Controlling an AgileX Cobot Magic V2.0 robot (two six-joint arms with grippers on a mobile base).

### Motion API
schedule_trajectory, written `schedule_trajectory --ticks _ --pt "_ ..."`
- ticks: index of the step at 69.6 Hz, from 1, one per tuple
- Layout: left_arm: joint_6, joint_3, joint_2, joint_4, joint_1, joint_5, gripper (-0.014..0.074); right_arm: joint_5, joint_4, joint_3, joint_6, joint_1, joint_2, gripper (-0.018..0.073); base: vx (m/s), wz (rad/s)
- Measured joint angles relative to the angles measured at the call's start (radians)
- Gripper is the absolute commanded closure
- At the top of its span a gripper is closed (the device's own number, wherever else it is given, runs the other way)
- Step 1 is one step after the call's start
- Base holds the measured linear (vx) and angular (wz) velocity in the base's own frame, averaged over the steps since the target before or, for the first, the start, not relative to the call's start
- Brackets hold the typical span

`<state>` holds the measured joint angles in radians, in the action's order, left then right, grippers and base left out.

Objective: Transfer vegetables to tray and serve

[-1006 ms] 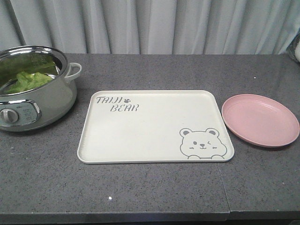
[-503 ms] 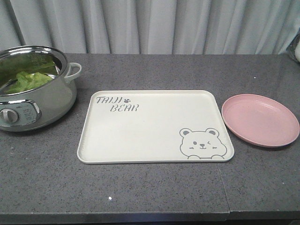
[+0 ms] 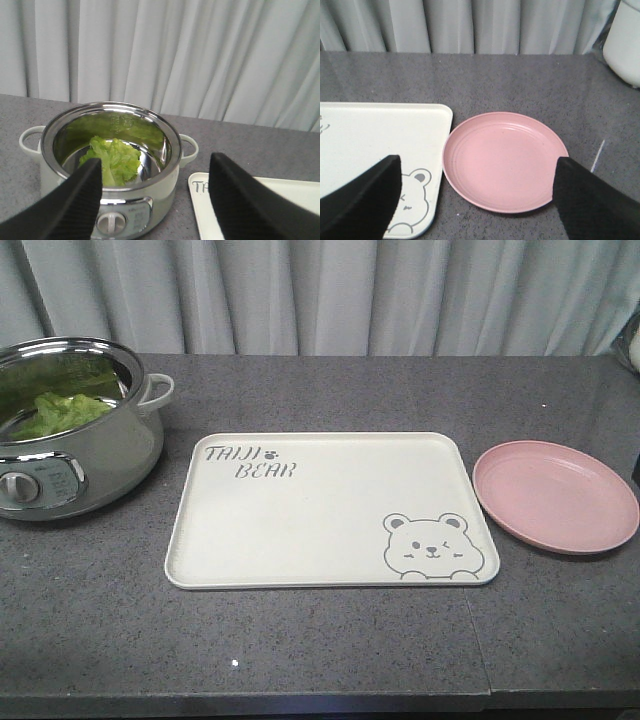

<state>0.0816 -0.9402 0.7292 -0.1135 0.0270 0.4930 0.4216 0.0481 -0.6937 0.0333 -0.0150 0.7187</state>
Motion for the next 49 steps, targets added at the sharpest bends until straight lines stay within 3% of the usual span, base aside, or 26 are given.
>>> schedule_trajectory --ticks 8,15,28,34,49 --pt "-0.040 -0.227 0.257 0.001 0.000 0.075 0.0141 0.008 0.000 -0.001 0.003 0.000 0.053 -0.0034 0.00 0.00" --pt "-0.054 -0.476 0.483 0.017 0.000 0.206 0.0141 0.009 0.000 -0.003 0.003 0.000 0.075 -0.0034 0.00 0.00" --pt "-0.065 -0.958 0.897 0.129 0.000 0.602 0.0141 0.011 0.000 -0.003 0.003 0.000 0.084 -0.0034 0.00 0.00" --pt "-0.051 -1.130 1.057 0.175 0.000 0.716 0.0141 0.018 0.000 -0.003 0.003 0.000 0.084 -0.0034 0.00 0.00" --pt "-0.026 -1.223 1.262 0.190 0.007 0.763 0.0141 0.029 -0.001 -0.003 0.010 0.000 0.084 -0.0034 0.00 0.00"
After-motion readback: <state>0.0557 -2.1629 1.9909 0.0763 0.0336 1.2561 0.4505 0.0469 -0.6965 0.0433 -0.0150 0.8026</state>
